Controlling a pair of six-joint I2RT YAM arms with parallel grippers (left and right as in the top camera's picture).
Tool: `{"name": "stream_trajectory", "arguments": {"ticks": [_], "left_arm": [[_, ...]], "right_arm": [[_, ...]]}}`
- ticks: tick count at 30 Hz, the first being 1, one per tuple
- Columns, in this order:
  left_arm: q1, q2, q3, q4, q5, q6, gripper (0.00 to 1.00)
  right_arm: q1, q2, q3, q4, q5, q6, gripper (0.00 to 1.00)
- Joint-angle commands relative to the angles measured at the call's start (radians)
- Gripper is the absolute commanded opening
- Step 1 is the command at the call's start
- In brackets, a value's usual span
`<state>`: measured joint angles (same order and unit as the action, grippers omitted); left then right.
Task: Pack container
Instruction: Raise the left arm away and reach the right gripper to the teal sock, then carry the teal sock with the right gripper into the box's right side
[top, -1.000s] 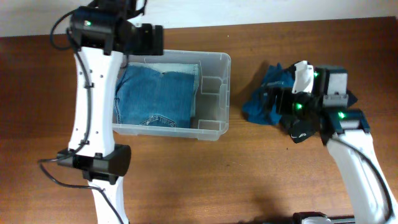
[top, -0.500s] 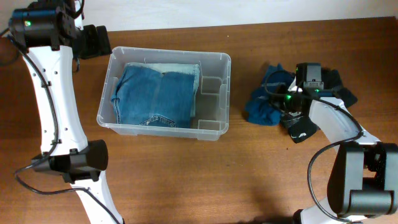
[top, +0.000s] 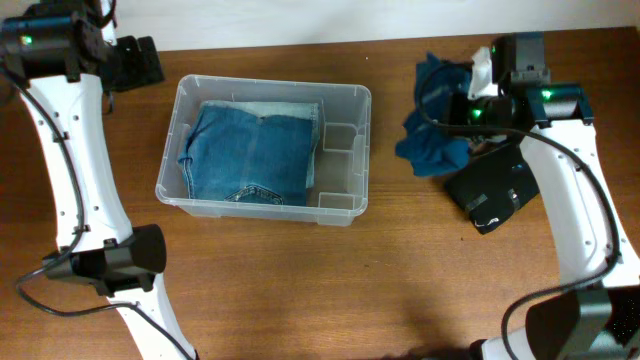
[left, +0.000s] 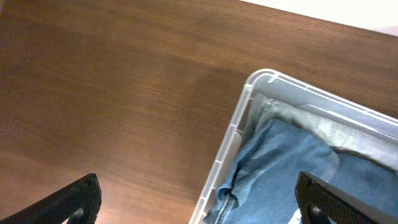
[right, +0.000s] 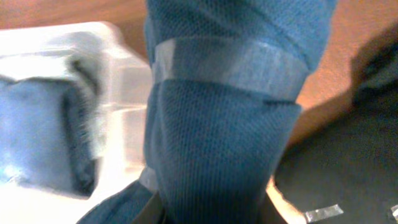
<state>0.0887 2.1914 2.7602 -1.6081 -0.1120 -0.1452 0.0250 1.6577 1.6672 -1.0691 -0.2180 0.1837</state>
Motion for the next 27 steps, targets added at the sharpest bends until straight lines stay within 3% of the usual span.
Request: {"name": "stream_trajectory", "arguments": {"ticks": [1,5,8,13,21,22,25,27], "left_arm": [[0.058,-0.034,0.005,-0.005,0.001,0.016,0.99],[0.077,-0.034,0.005,-0.008,0.018,0.016,1.00],[0.078,-0.034,0.005,-0.010,0.019,0.016,0.99],[0.078,-0.034,0.005,-0.027,0.019,0.016,0.99],[0.078,-0.034,0.005,-0.028,0.019,0.016,0.99],[0.078,-0.034,0.005,-0.028,0.019,0.016,0.99],[0.078,-0.034,0.005,-0.027,0.019,0.016,0.99],[0.078,-0.034,0.005,-0.027,0.019,0.016,1.00]], "right_arm": [[0.104,-0.037,0.130,-0.019,-0.021,-0.049,0.17],[0.230,-0.036,0.151,-0.001,-0.021,-0.005,0.17],[0.354,-0.003,0.149,-0.003,0.067,0.203,0.15],[0.480,0.090,0.134,-0.005,0.192,0.380,0.11],[0.524,0.216,0.134,-0.016,0.235,0.401,0.11],[0.524,0.217,0.134,-0.025,0.253,0.401,0.18],[0.524,0.215,0.134,-0.031,0.269,0.388,0.67],[0.524,0.214,0.143,-0.032,0.267,0.362,0.76]]}}
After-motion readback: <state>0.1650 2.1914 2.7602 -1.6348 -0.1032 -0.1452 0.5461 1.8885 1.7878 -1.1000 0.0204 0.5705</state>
